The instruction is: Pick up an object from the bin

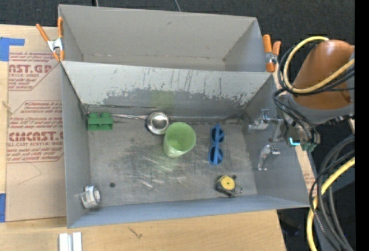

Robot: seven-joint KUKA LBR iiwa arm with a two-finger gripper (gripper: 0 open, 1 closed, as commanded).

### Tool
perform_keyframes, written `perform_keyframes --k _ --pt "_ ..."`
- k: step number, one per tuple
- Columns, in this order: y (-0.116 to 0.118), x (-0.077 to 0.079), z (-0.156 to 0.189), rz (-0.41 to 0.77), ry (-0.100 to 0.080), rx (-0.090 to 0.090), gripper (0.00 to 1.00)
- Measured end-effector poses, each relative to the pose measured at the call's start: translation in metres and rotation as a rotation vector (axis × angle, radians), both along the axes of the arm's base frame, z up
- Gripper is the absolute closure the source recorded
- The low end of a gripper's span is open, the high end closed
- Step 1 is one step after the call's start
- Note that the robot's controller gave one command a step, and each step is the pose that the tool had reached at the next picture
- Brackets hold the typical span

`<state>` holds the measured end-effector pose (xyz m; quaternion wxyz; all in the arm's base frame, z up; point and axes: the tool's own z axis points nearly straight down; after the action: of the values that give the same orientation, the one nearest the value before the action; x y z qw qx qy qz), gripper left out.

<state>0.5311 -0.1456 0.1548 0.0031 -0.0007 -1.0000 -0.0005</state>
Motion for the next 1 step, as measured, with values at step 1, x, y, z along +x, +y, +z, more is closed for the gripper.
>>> perform_keyframes --k 1 --pt "0.0130 0.0442 0.0096 0.199 -0.011 -0.001 0.00"
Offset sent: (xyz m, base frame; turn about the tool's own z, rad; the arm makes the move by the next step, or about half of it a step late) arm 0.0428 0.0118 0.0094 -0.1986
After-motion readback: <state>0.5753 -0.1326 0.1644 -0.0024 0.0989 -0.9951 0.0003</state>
